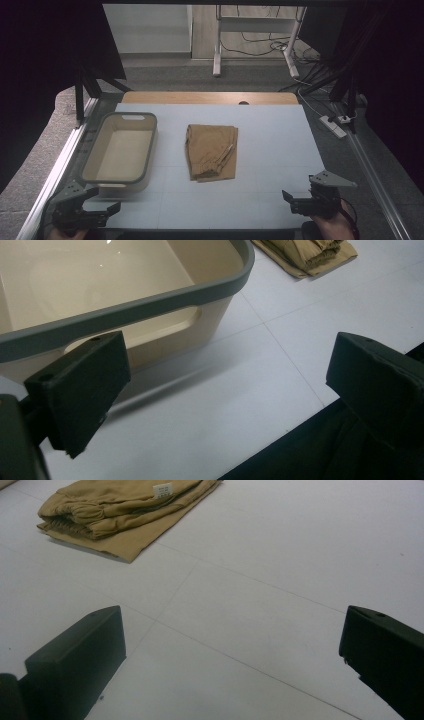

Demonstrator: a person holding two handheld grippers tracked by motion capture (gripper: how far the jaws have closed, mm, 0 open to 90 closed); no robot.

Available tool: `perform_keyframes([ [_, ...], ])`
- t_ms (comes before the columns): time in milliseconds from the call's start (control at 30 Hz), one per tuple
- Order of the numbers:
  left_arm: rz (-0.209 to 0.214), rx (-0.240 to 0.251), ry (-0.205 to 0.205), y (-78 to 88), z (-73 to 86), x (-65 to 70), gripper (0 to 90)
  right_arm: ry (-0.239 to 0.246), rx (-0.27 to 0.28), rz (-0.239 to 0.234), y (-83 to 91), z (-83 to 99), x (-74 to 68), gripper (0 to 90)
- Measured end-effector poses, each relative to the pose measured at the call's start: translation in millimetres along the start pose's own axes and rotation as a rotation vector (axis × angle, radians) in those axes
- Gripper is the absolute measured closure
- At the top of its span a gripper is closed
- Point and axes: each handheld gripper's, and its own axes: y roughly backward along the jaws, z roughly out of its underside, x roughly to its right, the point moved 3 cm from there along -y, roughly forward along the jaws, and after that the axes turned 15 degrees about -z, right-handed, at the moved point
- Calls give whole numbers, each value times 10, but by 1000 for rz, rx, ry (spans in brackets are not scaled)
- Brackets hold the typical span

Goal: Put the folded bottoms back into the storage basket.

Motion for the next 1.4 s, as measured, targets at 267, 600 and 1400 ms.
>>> perform_keyframes([
  [267,-1,3,0,6,3,1,32,13,-17,-8,-15,1,-16,0],
  [600,-20,-15,-49,-8,-2,50,24,25,-37,-20,-36,2,-28,0],
  [1400,68,25,4,37,-50,53,0,23,-60,-27,-64,-2,-24,0],
])
